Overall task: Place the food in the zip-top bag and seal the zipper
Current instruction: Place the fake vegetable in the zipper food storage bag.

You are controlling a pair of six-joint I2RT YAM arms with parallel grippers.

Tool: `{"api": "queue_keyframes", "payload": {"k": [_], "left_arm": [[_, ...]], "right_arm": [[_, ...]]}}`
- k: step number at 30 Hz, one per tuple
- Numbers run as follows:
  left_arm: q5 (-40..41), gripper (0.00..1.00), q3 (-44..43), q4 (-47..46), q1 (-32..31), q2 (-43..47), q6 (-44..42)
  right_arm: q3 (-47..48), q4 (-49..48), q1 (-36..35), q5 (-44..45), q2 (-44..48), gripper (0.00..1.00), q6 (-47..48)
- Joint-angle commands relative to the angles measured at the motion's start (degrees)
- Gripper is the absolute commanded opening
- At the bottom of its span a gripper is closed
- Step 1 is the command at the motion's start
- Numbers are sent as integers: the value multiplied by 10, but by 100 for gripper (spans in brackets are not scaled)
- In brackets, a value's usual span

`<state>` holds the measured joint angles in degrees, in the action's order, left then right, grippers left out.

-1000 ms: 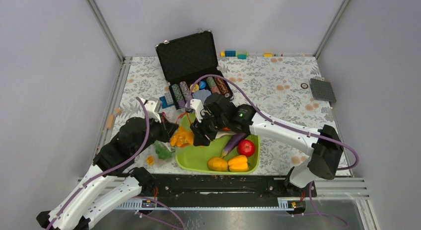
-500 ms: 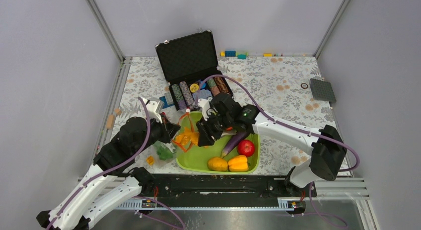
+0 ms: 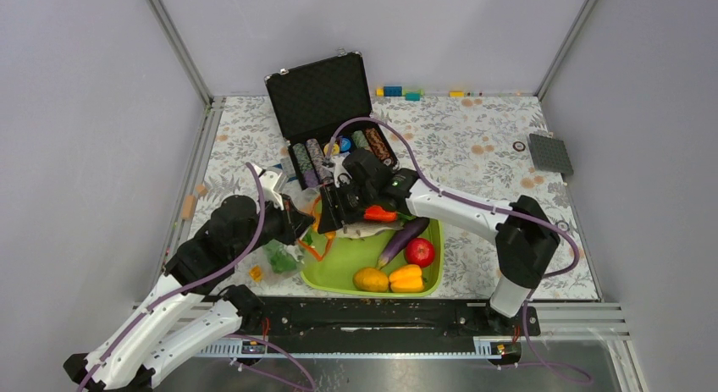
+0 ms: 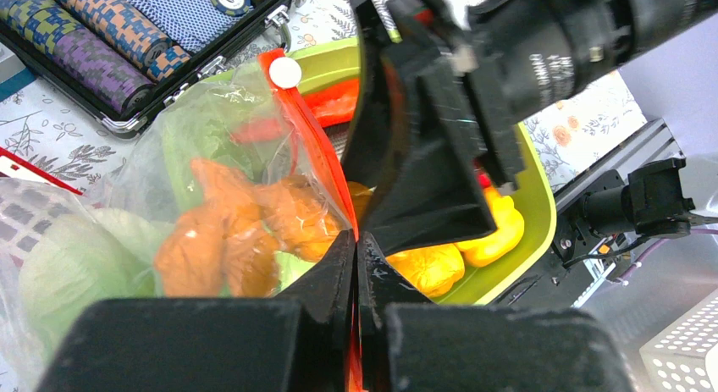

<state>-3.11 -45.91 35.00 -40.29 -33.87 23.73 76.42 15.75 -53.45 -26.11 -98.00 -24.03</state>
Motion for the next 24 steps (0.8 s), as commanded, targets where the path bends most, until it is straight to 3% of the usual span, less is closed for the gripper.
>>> {"api": "queue_keyframes", "payload": {"k": [1, 6, 12, 24], "left_arm": [[-27, 0, -3, -55, 1, 3, -6], [-14, 0, -2, -58, 1, 6, -3], [21, 0, 0, -58, 1, 20, 6], [142, 0, -1, -34, 1, 63, 36]], "right_arm": [[24, -33, -1, 67, -13, 36, -133], [-5, -105, -9, 89, -4, 57, -211], [-9, -119, -17, 73, 11, 86, -186], [-64, -107, -18, 67, 120, 96, -50]]}}
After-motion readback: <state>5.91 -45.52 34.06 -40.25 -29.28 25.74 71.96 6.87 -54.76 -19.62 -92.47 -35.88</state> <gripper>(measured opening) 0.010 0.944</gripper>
